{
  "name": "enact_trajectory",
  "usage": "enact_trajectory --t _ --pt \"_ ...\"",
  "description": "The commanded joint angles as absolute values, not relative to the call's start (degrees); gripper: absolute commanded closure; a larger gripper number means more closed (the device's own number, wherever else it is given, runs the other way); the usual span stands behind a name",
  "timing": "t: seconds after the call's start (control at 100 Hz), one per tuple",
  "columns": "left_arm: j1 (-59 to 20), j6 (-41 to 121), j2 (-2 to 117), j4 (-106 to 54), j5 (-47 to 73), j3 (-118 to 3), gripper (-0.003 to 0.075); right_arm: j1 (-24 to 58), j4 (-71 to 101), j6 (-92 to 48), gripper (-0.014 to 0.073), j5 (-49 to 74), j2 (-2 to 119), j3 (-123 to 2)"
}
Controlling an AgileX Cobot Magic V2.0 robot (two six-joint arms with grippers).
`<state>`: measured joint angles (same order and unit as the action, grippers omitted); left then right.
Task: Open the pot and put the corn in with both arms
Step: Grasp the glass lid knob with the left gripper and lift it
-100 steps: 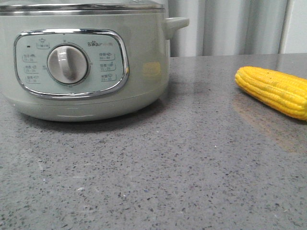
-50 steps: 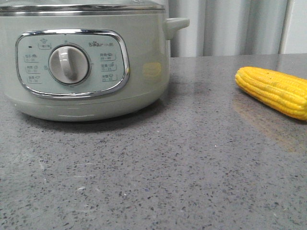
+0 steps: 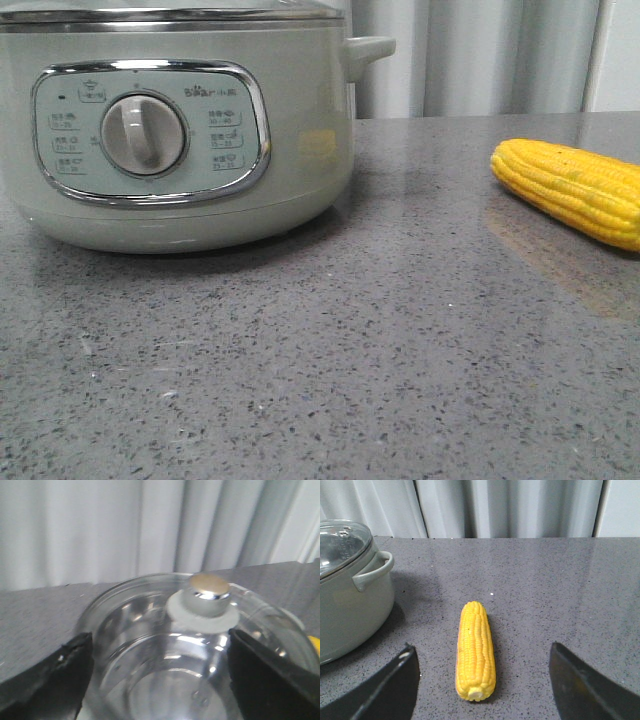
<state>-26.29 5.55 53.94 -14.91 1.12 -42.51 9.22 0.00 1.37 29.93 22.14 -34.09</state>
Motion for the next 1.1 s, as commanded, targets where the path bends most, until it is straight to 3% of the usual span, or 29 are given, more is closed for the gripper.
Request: enact_trajectory --t 0.0,0.3,0.55,0.65,0.91,1.09 --pt "-30.6 6.1 60.1 -14.7 -10.0 -47.2 0.0218 9.0 -0.9 0.8 0.0119 25.7 23.0 -36.2" --pt "-32.8 6.1 78.7 -14.8 -12.8 -60.1 0.0217 9.0 -1.0 0.8 0.0120 25.7 23.0 -36.2" --pt "-32.8 6.1 83.7 -15.3 -13.0 -63.0 0.0230 9.0 -1.1 0.8 0.0120 25.7 23.0 -36.2" --pt "-32.7 6.1 83.8 -15.3 -12.9 -63.0 0.0309 9.0 -1.1 0.8 0.0120 25.7 23.0 -36.2" --pt "-32.7 6.1 83.8 -15.3 -13.1 -63.0 0.0662 9.0 -1.1 0.8 0.0120 25.7 23.0 -36.2" --pt "-32.7 6.1 80.5 -15.3 -16.6 -63.5 0.0711 9.0 -1.1 0.8 0.0120 25.7 23.0 -36.2"
